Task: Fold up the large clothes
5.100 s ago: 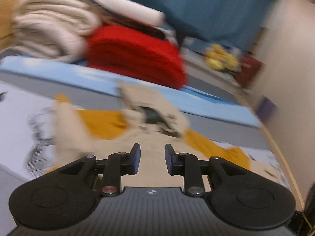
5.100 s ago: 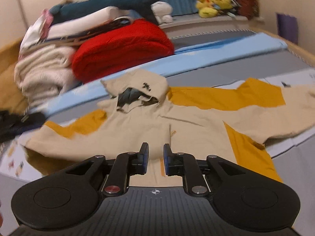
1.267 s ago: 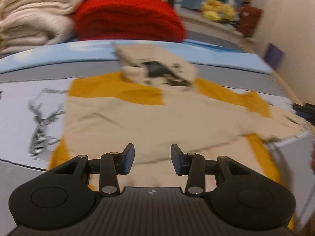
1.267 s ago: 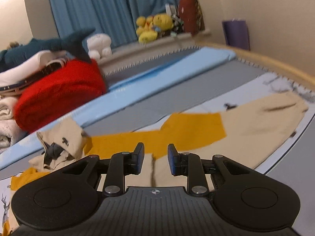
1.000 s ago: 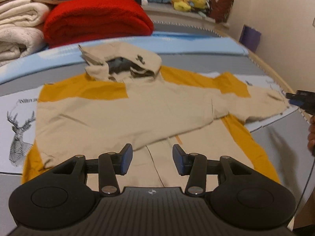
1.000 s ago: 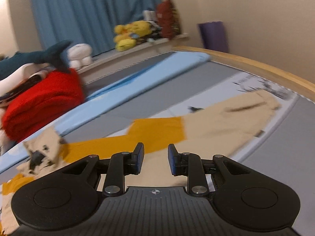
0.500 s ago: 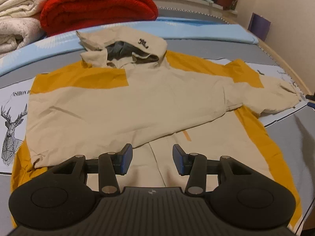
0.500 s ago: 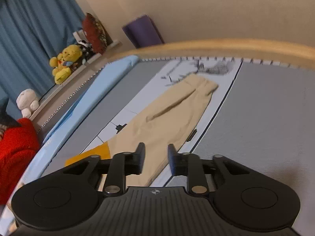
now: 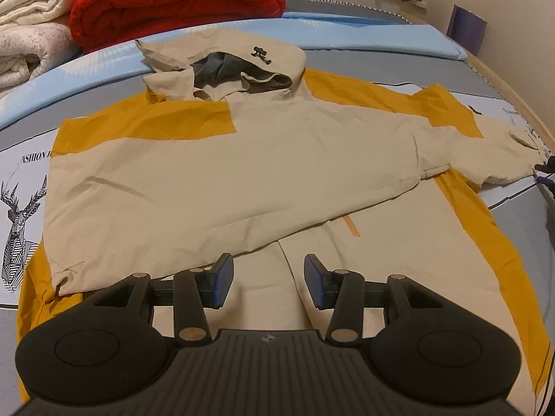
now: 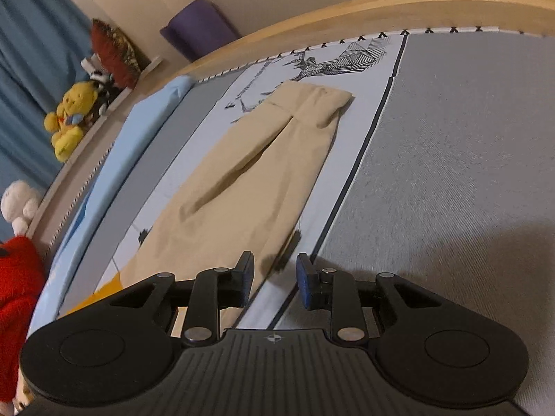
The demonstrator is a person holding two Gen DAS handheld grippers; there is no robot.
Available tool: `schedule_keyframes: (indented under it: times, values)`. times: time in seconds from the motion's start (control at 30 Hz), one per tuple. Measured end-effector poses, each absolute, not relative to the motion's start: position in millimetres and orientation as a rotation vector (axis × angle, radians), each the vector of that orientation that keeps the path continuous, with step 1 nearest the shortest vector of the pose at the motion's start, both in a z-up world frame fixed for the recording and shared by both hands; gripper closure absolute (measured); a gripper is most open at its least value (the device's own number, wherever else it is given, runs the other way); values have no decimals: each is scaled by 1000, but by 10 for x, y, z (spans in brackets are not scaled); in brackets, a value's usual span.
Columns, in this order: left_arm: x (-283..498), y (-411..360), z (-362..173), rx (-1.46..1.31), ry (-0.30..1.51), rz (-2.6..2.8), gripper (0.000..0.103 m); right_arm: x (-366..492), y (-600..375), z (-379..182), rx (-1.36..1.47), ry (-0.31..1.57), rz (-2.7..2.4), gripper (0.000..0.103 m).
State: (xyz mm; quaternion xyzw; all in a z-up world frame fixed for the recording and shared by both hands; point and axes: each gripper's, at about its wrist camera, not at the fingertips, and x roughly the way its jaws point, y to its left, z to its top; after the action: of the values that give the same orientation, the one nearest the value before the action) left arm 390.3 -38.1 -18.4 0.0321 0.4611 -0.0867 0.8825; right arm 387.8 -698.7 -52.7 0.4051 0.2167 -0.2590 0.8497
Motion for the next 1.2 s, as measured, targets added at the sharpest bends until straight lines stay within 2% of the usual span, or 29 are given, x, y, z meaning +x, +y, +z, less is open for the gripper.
schedule_keyframes:
  times: [0.57, 0.63, 0.67, 0.8, 1.0, 1.2]
  values:
    - [3940, -306, -172, 58, 962, -160, 53, 4283, -7267, -483, 823, 420, -638, 75]
    - [3940, -288, -162, 55, 960, -157, 53, 4336, -7273, -431, 811, 421, -659, 83]
    - [3942, -272, -151, 52, 959, -156, 53, 4361, -7262, -390, 801, 419, -662, 92]
    - [3947, -188, -78, 34, 944, -144, 53, 4415, -7108, -147, 709, 396, -693, 98]
    - [3943, 116, 90, -20, 918, -104, 53, 4572, -6468, 497, 333, 390, -713, 99]
    - [3884, 824, 335, -134, 877, 0, 53, 4720, -5052, 1165, -69, 337, -523, 100]
